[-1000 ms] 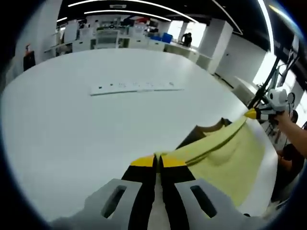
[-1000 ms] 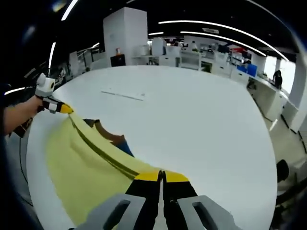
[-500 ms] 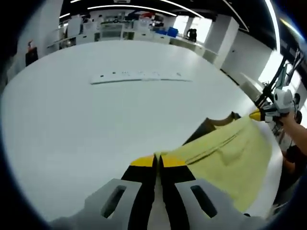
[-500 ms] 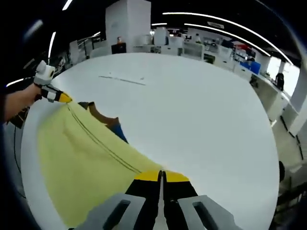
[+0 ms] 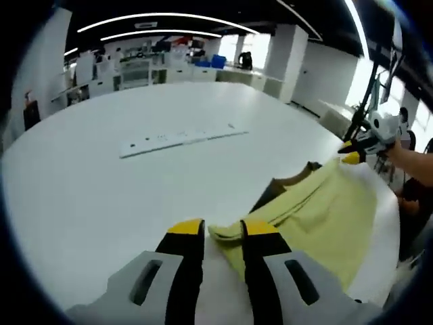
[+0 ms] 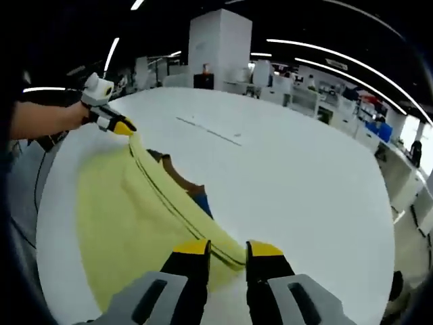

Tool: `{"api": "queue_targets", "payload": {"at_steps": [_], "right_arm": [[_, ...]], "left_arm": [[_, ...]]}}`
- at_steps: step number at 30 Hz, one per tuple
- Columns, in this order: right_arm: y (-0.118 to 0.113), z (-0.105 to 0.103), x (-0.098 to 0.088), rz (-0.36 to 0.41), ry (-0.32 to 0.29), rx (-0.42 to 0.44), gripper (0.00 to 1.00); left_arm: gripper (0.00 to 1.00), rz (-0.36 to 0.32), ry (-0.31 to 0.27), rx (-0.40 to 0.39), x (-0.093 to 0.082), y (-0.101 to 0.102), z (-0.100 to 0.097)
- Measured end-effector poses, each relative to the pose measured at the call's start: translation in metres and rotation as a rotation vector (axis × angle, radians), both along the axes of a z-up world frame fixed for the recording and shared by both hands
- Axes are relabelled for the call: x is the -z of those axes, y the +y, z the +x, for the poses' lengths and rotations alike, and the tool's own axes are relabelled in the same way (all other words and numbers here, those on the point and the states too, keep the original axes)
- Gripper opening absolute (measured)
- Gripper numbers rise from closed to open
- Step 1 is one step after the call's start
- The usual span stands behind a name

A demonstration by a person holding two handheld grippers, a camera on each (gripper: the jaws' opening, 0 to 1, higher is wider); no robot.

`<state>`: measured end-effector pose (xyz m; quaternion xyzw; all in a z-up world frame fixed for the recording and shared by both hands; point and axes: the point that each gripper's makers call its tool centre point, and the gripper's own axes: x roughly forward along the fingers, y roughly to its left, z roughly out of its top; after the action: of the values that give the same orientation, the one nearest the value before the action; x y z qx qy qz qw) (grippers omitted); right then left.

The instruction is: Fold the garment on the visible template until the final outline fits inside the template.

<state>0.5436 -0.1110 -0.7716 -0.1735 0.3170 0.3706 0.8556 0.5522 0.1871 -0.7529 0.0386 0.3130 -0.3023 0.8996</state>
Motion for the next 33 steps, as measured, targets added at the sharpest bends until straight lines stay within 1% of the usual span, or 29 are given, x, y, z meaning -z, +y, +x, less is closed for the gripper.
{"api": "queue_targets", "payload": {"at_steps": [2,3,5,6,7,10,12,13,14,19,24,25,26,29,31,33], "right_arm": [[0.004,-0.003,0.006,-0.041,0.000,-0.034,0.17],[0.007,-0.004,0.007,-0.044,0.002,-0.040,0.18],[0.011,-0.004,0.009,-0.050,0.003,-0.057,0.19],[0.013,-0.005,0.010,-0.065,-0.001,-0.068,0.19],[0.014,-0.005,0.011,-0.073,-0.003,-0.076,0.19],[0.018,-0.004,0.012,-0.102,-0.016,-0.102,0.20],[0.019,-0.004,0.015,-0.122,-0.016,-0.119,0.20],[0.018,-0.003,0.016,-0.140,-0.025,-0.125,0.20],[0.017,-0.002,0.017,-0.158,-0.030,-0.132,0.20],[0.014,0.000,0.023,-0.206,-0.036,-0.147,0.15],[0.014,0.002,0.026,-0.233,-0.044,-0.166,0.06],[0.014,0.002,0.026,-0.236,-0.044,-0.170,0.01],[0.014,0.002,0.026,-0.241,-0.045,-0.175,0.00],[0.013,0.004,0.022,-0.239,-0.064,-0.168,0.00],[0.013,0.008,0.015,-0.219,-0.088,-0.149,0.00],[0.013,0.017,0.008,-0.179,-0.108,-0.111,0.00]], "left_arm": [[0.19,0.031,-0.020,0.053,0.000,-0.008,-0.003],[0.20,0.041,-0.020,0.076,0.001,-0.012,-0.004],[0.21,0.083,-0.017,0.124,0.007,-0.017,-0.007],[0.21,0.108,-0.013,0.144,0.011,-0.019,-0.009],[0.21,0.149,-0.011,0.167,0.016,-0.020,-0.010],[0.21,0.204,-0.019,0.206,0.023,-0.024,-0.012],[0.20,0.263,-0.035,0.219,0.027,-0.023,-0.011],[0.20,0.297,-0.039,0.217,0.028,-0.021,-0.009],[0.19,0.317,-0.050,0.220,0.028,-0.020,-0.007],[0.17,0.347,-0.070,0.222,0.031,-0.017,0.004],[0.07,0.393,-0.068,0.251,0.038,-0.017,0.003],[0.05,0.394,-0.070,0.250,0.038,-0.015,0.004],[0.03,0.387,-0.072,0.250,0.038,-0.015,0.006],[0.00,0.375,-0.090,0.239,0.032,-0.015,0.010],[0.00,0.362,-0.108,0.223,0.027,-0.014,0.014],[0.00,0.344,-0.114,0.195,0.022,-0.014,0.019]]}}
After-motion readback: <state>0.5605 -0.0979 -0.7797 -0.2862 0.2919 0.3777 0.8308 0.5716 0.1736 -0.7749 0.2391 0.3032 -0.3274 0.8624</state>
